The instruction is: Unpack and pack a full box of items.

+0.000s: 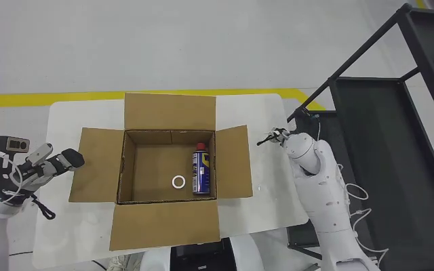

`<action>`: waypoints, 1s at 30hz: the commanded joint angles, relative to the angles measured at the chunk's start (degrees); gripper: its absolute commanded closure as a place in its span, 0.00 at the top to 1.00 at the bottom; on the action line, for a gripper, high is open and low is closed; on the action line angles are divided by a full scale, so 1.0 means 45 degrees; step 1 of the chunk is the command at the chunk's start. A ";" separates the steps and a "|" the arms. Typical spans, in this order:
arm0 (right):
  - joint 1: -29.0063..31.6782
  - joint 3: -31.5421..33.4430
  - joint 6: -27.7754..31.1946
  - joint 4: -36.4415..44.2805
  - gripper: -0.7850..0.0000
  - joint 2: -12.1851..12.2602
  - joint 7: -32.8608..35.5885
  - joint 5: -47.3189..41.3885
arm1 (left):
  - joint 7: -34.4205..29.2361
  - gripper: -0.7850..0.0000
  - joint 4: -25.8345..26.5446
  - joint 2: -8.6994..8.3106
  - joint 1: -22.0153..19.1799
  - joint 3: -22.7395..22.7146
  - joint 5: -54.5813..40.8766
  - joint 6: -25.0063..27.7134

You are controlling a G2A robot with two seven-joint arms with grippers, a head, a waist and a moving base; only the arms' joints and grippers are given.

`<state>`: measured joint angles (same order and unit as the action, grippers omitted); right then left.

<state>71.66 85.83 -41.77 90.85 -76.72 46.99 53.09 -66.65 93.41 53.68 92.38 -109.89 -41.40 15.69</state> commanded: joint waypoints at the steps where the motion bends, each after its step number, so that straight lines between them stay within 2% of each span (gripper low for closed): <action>1: -0.0379 -0.0101 -0.0066 -0.0581 0.00 -0.0007 0.0193 0.0114 | 0.0000 1.00 0.0000 0.0000 0.0000 0.0000 0.0000 0.0000; 7: -0.1369 0.0038 -0.0039 -0.2156 0.00 0.0010 0.1413 -0.0753 | 0.0000 1.00 0.0000 0.0000 0.0000 0.0000 0.0000 0.0000; 11: -0.1599 -0.0008 0.0077 -0.2760 0.00 0.0020 0.1535 -0.1005 | 0.0000 1.00 0.0000 0.0000 0.0000 0.0000 0.0000 0.0000; 30: -0.2053 -0.0397 -0.0186 -0.4367 0.00 -0.0018 0.0213 -0.1346 | 0.0000 1.00 0.0000 0.0000 0.0000 0.0000 0.0000 0.0000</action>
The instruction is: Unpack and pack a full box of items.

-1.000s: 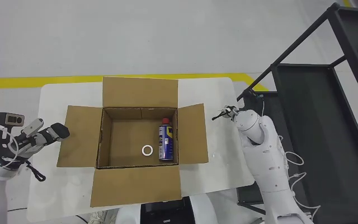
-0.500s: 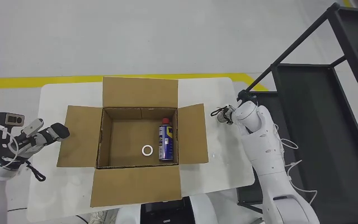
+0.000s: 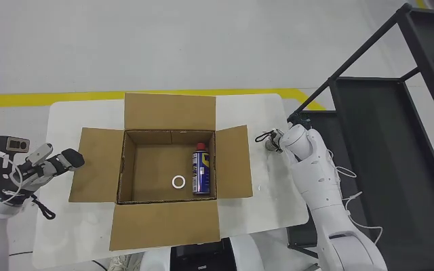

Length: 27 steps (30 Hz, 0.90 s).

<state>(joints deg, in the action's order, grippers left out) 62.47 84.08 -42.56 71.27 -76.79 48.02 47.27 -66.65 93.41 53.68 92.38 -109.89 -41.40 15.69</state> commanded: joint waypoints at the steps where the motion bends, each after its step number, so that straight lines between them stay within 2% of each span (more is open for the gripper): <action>1: -0.0023 -0.0013 -0.0020 -0.0043 0.24 -0.0004 -0.0056 -0.0088 | 0.0000 1.00 0.0000 0.0000 0.0000 0.0000 0.0000 0.0000; 2: -0.0042 -0.0016 -0.0052 -0.0071 0.48 -0.0004 -0.0117 -0.0127 | 0.0000 1.00 0.0000 0.0000 0.0000 0.0000 0.0000 0.0000; 3: -0.0050 -0.0024 -0.0075 -0.0098 0.95 -0.0003 -0.0136 -0.0131 | 0.0000 1.00 0.0000 0.0000 0.0000 0.0000 0.0000 0.0000; 4: -0.0068 -0.0034 -0.0098 -0.0128 1.00 -0.0002 -0.0152 -0.0151 | 0.0000 1.00 0.0000 0.0000 0.0000 0.0000 0.0000 0.0000; 9: -0.0123 0.0048 -0.0189 -0.0118 1.00 0.0012 -0.0228 -0.0422 | 0.0000 1.00 0.0000 0.0000 0.0000 0.0000 0.0000 0.0000; 13: 0.0219 0.0457 -0.0182 0.0906 1.00 0.0095 -0.0174 -0.0671 | 0.0000 1.00 0.0000 0.0000 0.0000 0.0000 0.0000 0.0000; 17: 0.1069 0.1252 -0.0246 0.3084 1.00 0.0271 0.0122 -0.0724 | 0.0000 1.00 0.0000 0.0000 0.0000 0.0000 0.0000 0.0000; 22: 0.2471 0.2300 -0.0070 0.6765 1.00 0.0445 0.0515 -0.1036 | 0.0000 1.00 0.0000 0.0000 0.0000 0.0000 0.0000 0.0000; 27: 0.3928 0.2461 0.0690 1.0473 1.00 0.0467 0.0456 -0.1784 | 0.0000 1.00 0.0000 0.0000 0.0000 0.0000 0.0000 0.0000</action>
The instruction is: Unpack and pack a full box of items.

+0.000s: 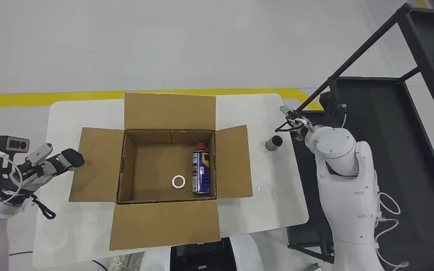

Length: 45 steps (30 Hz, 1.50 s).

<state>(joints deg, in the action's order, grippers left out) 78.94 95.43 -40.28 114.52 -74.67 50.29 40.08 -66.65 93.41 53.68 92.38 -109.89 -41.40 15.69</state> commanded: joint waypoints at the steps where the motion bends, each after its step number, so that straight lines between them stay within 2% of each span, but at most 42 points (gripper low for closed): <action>1: 0.0422 -0.0099 0.0268 0.1227 1.00 -0.0004 -0.0059 -0.0270 | 0.0000 1.00 0.0000 0.0000 0.0000 0.0000 0.0000 0.0000; 7: 0.1387 -0.0939 0.1319 0.3551 1.00 0.0069 0.0977 -0.0876 | 0.0000 1.00 0.0000 0.0000 0.0000 0.0000 0.0000 0.0000; 14: 0.1823 -0.3288 0.2608 0.4403 1.00 0.0253 0.2079 0.1100 | 0.0000 1.00 0.0000 0.0000 0.0000 0.0000 0.0000 0.0000; 19: 0.1033 -0.5247 0.1976 0.3392 1.00 0.0197 0.2190 0.2547 | 0.0000 1.00 0.0000 0.0000 0.0000 0.0000 0.0000 0.0000; 27: -0.1205 -0.7738 0.0286 0.1668 1.00 -0.0139 0.2979 0.3393 | 0.0000 1.00 0.0000 0.0000 0.0000 0.0000 0.0000 0.0000; 33: -0.2125 -0.9385 -0.0243 0.0228 1.00 -0.0423 0.2804 0.4248 | 0.0000 1.00 0.0000 0.0000 0.0000 0.0000 0.0000 0.0000; 36: -0.2465 -1.0053 -0.0656 -0.0662 1.00 -0.0609 0.2392 0.4786 | 0.0000 1.00 0.0000 0.0000 0.0000 0.0000 0.0000 0.0000; 45: -0.3424 -1.1199 -0.1520 -0.2792 1.00 -0.1333 0.1528 0.4306 | 0.0000 1.00 0.0000 0.0000 0.0000 0.0000 0.0000 0.0000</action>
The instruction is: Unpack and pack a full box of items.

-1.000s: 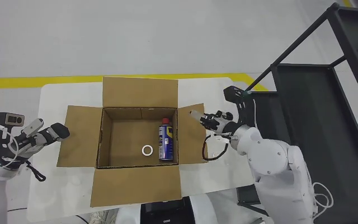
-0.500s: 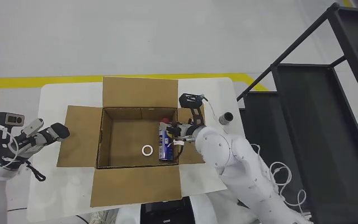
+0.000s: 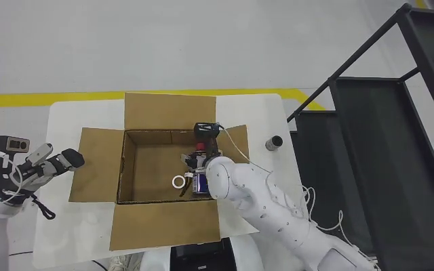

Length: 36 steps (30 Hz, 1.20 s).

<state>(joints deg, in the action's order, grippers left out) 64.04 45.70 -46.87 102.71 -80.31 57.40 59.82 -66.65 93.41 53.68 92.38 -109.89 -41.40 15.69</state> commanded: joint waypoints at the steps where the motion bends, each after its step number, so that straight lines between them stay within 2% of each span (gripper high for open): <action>1: -0.0179 -0.0255 -0.0069 -0.0221 1.00 -0.0127 -0.0064 -0.0074 | 0.0000 1.00 0.0000 0.0000 0.0000 0.0000 0.0000 0.0000; 8: -0.0242 -0.0726 -0.0262 0.0018 1.00 -0.0376 -0.0257 0.0579 | 0.0000 1.00 0.0000 0.0000 0.0000 0.0000 0.0000 0.0000; 16: -0.0537 -0.0692 -0.0753 -0.1705 1.00 -0.0835 -0.0748 0.0300 | 0.0000 1.00 0.0000 0.0000 0.0000 0.0000 0.0000 0.0000; 26: -0.1362 -0.1368 -0.1643 -0.3758 1.00 -0.1585 -0.1638 -0.0350 | 0.0000 1.00 0.0000 0.0000 0.0000 0.0000 0.0000 0.0000; 36: -0.1800 -0.1711 -0.2266 -0.5182 1.00 -0.2070 -0.2261 -0.1060 | 0.0000 1.00 0.0000 0.0000 0.0000 0.0000 0.0000 0.0000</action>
<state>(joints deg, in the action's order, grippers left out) 56.12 38.06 -56.91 79.90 -89.48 47.37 55.40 -66.65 93.41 53.68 92.38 -109.89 -41.40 15.69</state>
